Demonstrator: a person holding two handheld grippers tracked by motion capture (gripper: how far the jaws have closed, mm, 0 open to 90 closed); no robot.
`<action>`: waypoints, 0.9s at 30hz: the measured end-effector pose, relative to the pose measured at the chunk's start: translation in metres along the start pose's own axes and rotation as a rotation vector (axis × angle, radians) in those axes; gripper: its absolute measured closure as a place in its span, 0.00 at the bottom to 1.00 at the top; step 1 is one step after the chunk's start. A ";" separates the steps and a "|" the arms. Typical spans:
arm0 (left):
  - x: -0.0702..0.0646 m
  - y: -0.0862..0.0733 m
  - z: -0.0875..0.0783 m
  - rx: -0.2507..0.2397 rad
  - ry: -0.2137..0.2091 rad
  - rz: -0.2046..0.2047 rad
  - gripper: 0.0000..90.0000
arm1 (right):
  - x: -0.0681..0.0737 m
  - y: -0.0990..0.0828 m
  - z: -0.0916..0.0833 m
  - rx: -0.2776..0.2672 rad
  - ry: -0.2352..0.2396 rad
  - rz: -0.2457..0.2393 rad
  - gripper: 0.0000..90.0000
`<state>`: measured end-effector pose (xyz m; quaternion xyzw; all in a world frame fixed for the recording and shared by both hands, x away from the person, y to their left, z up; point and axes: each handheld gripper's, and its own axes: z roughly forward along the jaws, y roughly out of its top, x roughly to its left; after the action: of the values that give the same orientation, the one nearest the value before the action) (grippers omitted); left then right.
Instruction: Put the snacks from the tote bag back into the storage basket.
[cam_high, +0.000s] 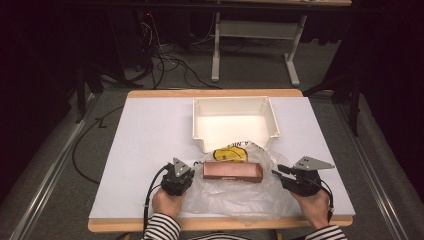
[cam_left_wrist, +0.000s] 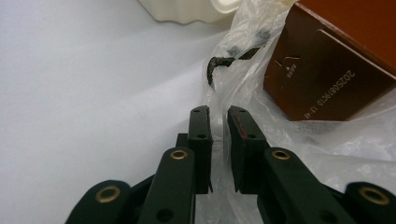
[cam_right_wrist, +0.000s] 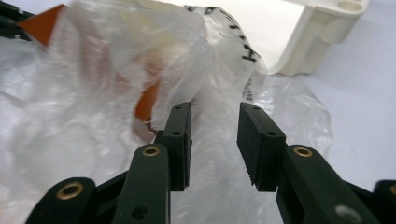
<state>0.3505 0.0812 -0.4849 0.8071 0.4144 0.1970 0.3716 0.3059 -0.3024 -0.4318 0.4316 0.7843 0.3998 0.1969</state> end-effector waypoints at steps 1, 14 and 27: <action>0.000 0.000 0.000 0.000 0.000 -0.002 0.88 | 0.002 0.001 -0.002 -0.007 0.002 -0.002 0.71; 0.005 0.002 -0.008 -0.022 -0.017 -0.039 0.66 | 0.017 -0.001 0.016 0.044 0.062 -0.023 0.70; -0.028 0.003 -0.028 0.007 -0.087 0.055 0.55 | 0.017 -0.002 0.017 0.044 0.061 -0.057 1.00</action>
<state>0.3187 0.0698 -0.4650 0.8273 0.3760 0.1706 0.3809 0.3067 -0.2813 -0.4436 0.4007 0.8106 0.3896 0.1747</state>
